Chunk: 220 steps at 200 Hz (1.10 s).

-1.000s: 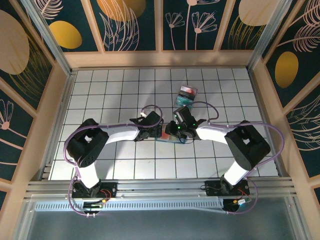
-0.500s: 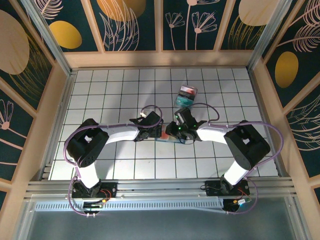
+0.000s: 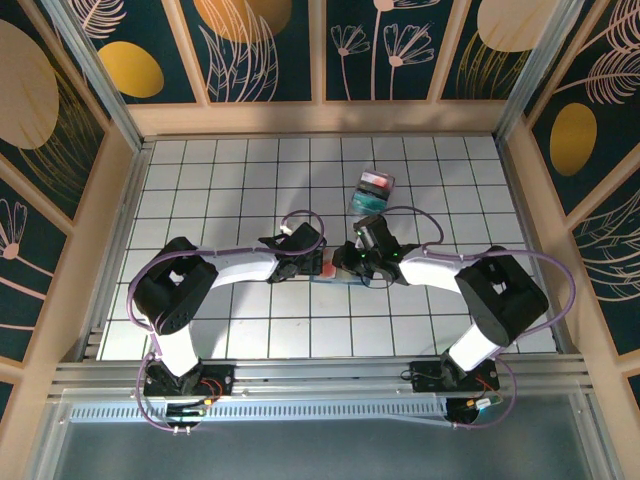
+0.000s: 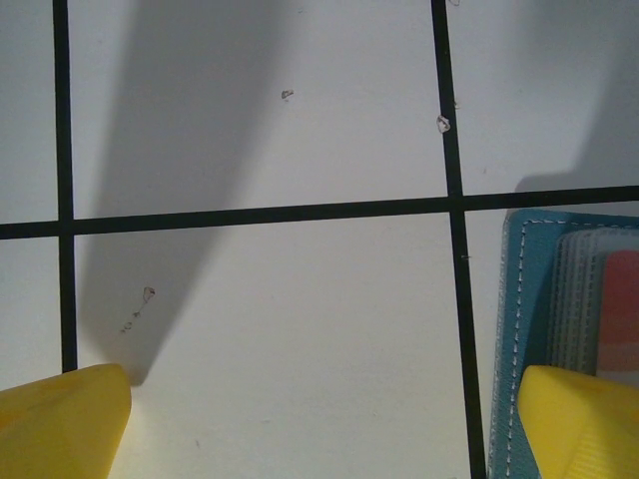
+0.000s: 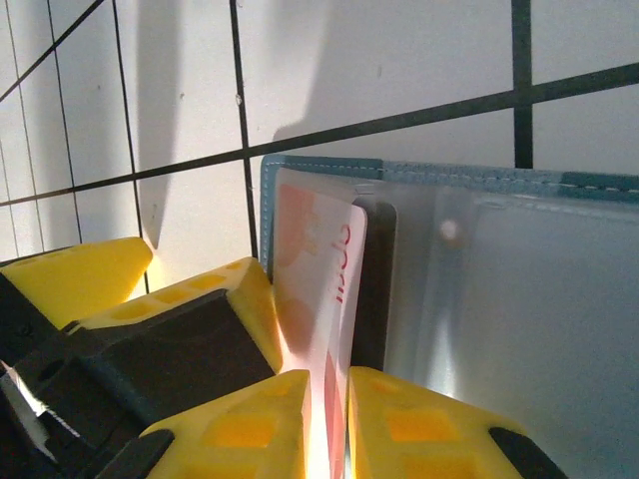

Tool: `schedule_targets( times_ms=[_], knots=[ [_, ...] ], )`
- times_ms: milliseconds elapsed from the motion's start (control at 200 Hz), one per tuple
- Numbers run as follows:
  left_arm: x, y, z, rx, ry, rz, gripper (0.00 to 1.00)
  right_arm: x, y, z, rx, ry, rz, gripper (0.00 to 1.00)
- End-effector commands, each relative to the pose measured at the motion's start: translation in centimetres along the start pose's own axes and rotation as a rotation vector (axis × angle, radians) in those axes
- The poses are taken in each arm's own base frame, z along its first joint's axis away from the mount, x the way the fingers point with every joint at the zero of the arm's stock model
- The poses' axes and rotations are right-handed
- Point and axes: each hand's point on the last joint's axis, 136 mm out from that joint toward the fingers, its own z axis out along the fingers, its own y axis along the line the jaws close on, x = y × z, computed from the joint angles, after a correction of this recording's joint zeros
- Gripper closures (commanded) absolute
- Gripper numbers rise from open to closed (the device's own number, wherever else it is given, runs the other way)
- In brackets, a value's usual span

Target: Take the credit cards out of the card holder

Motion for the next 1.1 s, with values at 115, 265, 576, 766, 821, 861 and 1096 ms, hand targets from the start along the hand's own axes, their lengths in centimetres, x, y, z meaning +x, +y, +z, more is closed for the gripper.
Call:
schedule_targets(
  times_ms=[115,265,576,766,821,861,1096],
  knots=[
    [2.2,1.2,0.9,-0.041,0.073,0.023,0.01,-0.7,1.3,-0.4,-0.062,-0.021,-0.020,0.82],
    [2.1,1.1,0.9,-0.038,0.076,0.025,0.01,-0.5,2.2,0.1,-0.119,-0.004,-0.021,0.82],
    [2.0,1.1,0.7,-0.040,0.074,0.022,0.01,-0.1,1.9,0.4,-0.188,0.015,0.015,0.82],
    [2.4,1.7,1.0,-0.073,0.079,0.026,0.01,-0.5,2.0,-0.7,-0.213,-0.011,0.013,0.82],
    [1.4,1.1,0.8,-0.063,0.062,0.019,0.01,-0.8,2.2,-1.2,-0.226,-0.021,0.012,0.83],
    [1.4,1.1,0.9,-0.066,0.063,0.021,0.01,-0.9,2.2,-1.5,-0.236,-0.026,0.015,0.83],
    [1.3,1.0,1.0,-0.067,0.062,0.017,0.01,-1.2,2.9,-2.6,-0.313,-0.029,0.025,0.83]
  ],
)
